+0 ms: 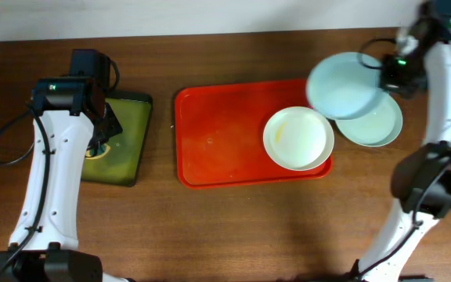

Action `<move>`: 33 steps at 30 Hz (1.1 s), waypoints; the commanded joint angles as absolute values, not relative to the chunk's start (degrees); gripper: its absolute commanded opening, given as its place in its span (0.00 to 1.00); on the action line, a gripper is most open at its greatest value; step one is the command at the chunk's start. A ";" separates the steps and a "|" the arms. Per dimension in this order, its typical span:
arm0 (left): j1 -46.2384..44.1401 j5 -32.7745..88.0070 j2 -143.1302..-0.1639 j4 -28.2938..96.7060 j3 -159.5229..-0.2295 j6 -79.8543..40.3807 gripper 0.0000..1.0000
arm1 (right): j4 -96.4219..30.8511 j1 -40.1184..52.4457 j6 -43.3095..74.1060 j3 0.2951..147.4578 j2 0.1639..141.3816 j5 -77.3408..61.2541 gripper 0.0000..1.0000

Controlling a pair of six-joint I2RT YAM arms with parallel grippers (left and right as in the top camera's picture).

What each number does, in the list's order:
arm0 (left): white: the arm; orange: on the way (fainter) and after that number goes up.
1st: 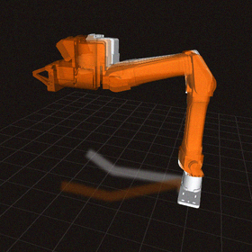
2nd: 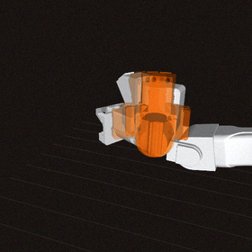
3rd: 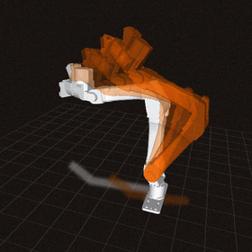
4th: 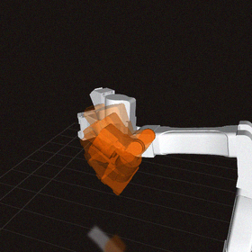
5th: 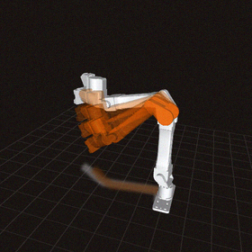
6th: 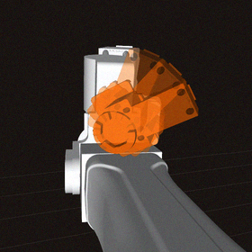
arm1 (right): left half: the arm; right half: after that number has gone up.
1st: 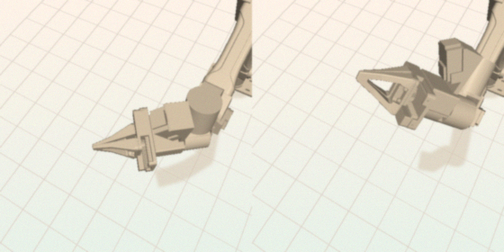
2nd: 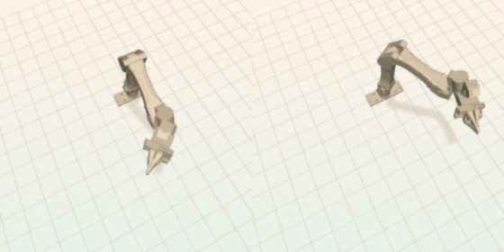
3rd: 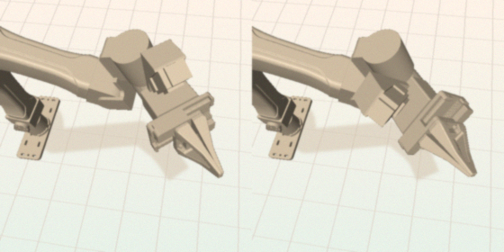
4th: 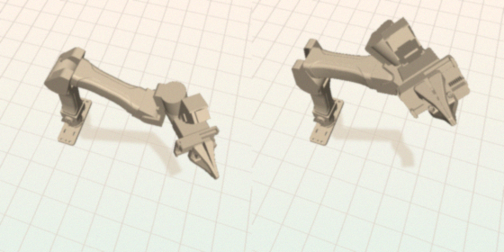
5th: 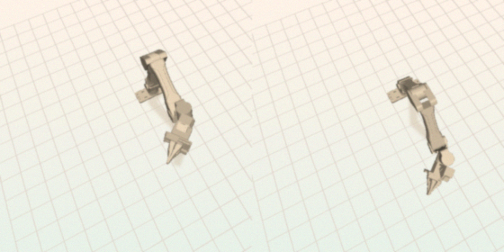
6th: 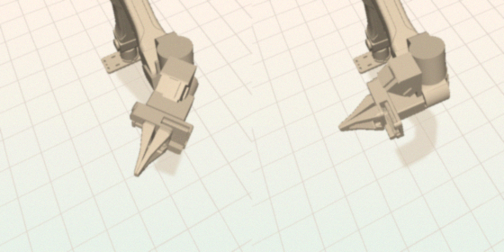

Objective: Clean dirty plates on tray and stack at the side
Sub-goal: 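Lift the light blue plate and stack it on the pale green plate, then grasp the cream plate rim with the right gripper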

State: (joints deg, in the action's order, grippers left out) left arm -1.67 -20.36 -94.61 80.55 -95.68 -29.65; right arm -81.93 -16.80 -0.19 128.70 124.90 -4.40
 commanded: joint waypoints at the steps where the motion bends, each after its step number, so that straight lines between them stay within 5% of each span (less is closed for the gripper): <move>1: -1.32 -20.12 -94.28 80.07 -95.72 -29.98 0.00 | -78.28 -23.57 0.12 124.75 124.22 -6.04 0.04; 9: -1.32 -18.85 -94.26 79.53 -95.70 -29.95 0.00 | -62.96 -26.98 1.10 109.78 124.22 -6.07 0.08; 10: -1.32 -18.85 -94.26 79.55 -95.70 -29.95 0.00 | -62.70 -26.68 1.17 109.78 124.22 -6.04 0.16; 12: -1.32 -18.85 -94.28 79.55 -95.70 -29.95 0.00 | -62.92 -26.06 1.13 110.21 123.96 -6.24 0.62; 16: -1.32 -18.83 -94.28 79.57 -95.70 -29.95 0.00 | -67.90 -24.62 1.15 113.40 123.46 -10.44 0.81; 18: -1.32 -18.83 -94.28 79.59 -95.70 -29.95 0.00 | -72.05 -23.49 1.13 115.33 123.13 -21.71 0.99; 24: -1.32 -18.70 -94.28 79.24 -94.85 -29.98 0.00 | -82.24 -17.91 -4.01 114.91 123.15 -29.30 0.98; 33: -1.32 -17.30 -94.28 78.50 -94.48 -29.95 0.00 | -76.84 -7.38 -7.01 105.12 123.26 -14.50 0.98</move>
